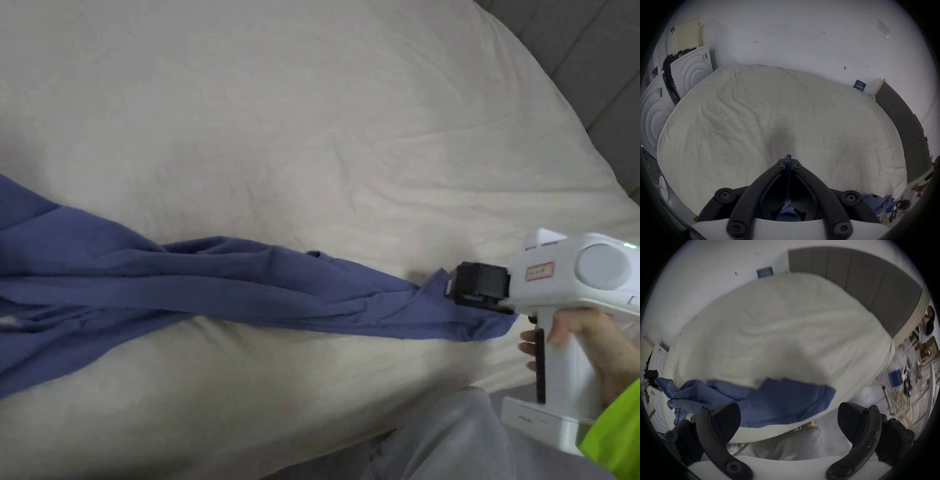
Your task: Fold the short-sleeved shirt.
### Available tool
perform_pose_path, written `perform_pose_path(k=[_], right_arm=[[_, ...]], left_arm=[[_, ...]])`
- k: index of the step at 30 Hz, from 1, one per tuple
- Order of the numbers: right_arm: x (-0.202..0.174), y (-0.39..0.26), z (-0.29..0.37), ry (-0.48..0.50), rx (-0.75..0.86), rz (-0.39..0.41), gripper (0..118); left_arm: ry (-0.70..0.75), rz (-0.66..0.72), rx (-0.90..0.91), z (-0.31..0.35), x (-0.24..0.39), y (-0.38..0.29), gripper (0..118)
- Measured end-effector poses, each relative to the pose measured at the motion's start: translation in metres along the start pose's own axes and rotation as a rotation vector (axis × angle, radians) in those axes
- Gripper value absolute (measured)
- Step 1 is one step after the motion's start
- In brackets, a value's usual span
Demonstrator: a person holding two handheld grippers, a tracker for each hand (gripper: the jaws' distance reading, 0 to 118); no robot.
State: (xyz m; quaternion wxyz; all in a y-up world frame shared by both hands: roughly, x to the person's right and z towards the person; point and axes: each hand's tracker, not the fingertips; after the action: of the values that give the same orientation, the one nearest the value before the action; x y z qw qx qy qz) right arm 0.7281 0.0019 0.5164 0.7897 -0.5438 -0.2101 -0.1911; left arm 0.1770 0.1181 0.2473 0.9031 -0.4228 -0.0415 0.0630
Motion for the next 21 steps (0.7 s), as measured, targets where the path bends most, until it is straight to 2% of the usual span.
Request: perform_pose_path(k=[3,6,7,9,10,11,12,15,19,21], right_arm=[[0.0,-0.006,-0.033,-0.047,-0.017,-0.071,118],[-0.004,-0.009,-0.051,-0.083,-0.017,-0.097,117],[-0.007,-0.011,-0.048,-0.067,-0.017,-0.102,104],[-0.008,-0.012,-0.037,0.038,-0.005,-0.157,61],[-0.011,-0.01,-0.027,0.008,0.003,-0.138,44],[-0.012,-0.007,-0.02,0.04,0.027,-0.097,10],[-0.012,-0.004,-0.01,0.094,0.035,-0.102,7],[-0.012,0.013,0.023,0.141,0.11,-0.012,7],[-0.009,0.037,0.112,0.283,0.268,-0.001,7],[-0.013,0.05,0.158,0.314,0.368,0.042,7]], left_arm=[[0.003,0.021,-0.017,-0.008,-0.012,0.002,5],[0.017,0.026,-0.017,-0.005,-0.012,-0.006,5],[0.021,0.029,-0.018,-0.004,-0.013,-0.008,5],[0.025,0.026,-0.022,0.007,-0.002,-0.018,5],[0.032,0.029,-0.018,0.009,-0.002,-0.018,5],[0.037,0.031,-0.013,0.012,-0.002,-0.016,5],[0.036,0.039,-0.004,0.016,-0.002,-0.013,5],[0.016,0.081,0.063,0.046,-0.001,0.0,5],[0.013,0.064,0.204,0.105,0.002,0.021,5],[0.003,0.086,0.267,0.135,-0.007,0.035,5]])
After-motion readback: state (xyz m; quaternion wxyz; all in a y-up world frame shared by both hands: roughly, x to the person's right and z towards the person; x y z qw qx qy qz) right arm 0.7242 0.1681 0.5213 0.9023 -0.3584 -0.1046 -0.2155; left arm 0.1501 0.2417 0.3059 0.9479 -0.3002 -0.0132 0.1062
